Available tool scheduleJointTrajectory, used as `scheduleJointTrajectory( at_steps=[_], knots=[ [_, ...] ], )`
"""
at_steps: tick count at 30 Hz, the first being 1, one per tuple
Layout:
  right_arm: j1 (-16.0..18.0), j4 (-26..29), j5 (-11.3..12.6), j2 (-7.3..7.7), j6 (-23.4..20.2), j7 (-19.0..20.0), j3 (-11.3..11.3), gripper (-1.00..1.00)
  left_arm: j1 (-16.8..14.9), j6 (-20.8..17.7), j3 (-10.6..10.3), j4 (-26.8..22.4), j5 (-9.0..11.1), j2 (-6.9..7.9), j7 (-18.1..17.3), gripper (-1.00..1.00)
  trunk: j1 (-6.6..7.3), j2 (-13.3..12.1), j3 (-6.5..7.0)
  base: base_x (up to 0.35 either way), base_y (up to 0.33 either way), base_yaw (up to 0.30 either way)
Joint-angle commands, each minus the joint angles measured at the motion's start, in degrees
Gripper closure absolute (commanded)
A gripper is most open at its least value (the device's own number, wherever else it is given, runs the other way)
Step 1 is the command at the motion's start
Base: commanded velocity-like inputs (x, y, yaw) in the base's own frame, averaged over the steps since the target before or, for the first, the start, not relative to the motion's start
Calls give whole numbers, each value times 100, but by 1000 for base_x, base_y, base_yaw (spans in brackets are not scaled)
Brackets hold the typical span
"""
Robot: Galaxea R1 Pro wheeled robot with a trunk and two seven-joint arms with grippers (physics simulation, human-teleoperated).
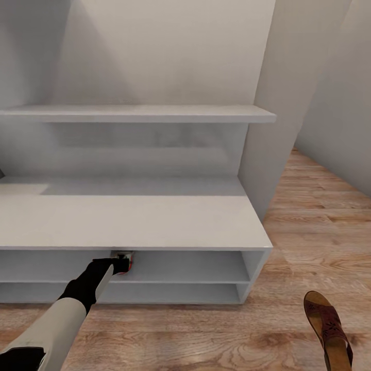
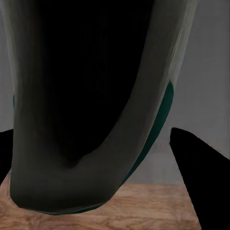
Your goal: Pick up the two gym shoes and the two sandals from the corridor floor and place them onto the hallstand (shoe rack) in the corridor, making sure they are on the rack and not on the floor. Arrange them so the two gym shoes are next to each other and the two sandals are next to each other.
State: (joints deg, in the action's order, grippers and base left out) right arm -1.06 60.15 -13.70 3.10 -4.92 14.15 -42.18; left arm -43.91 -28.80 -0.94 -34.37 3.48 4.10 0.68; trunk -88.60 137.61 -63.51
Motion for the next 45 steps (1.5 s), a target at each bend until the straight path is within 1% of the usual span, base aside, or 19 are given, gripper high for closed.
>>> scheduleJointTrajectory(
  at_steps=[1,15,31,33,38,40,44,45],
  knots=[
    [0,14,-27,-2,-35,27,-10,100,1,-30,-13,-9,36,6,4,-100,1,2,-4,2,0,0],
    [0,19,-20,-2,-35,27,-11,100,18,-21,-20,-9,30,54,10,-100,1,2,-4,-5,0,0],
    [0,8,-27,-2,-35,27,-11,100,30,20,-20,-26,28,77,15,-100,1,2,-4,-292,0,0],
    [0,-15,-27,-2,-35,27,-10,100,33,100,-20,-57,26,83,17,-100,1,2,-4,-326,0,0],
    [0,-54,-27,-2,-35,27,-10,100,69,553,-11,-79,24,90,-12,-100,1,2,-4,-327,0,0],
    [0,-59,-26,-2,-34,27,-10,100,152,683,0,-82,36,98,-22,-100,1,2,-4,-326,0,0],
    [0,-63,-27,-2,-30,27,-3,100,459,829,36,-93,69,128,-36,-100,1,2,-4,-327,0,0],
    [0,-64,-27,-2,-29,27,1,100,551,906,44,-94,79,158,-41,-100,1,2,-4,-327,0,0]
  ],
)
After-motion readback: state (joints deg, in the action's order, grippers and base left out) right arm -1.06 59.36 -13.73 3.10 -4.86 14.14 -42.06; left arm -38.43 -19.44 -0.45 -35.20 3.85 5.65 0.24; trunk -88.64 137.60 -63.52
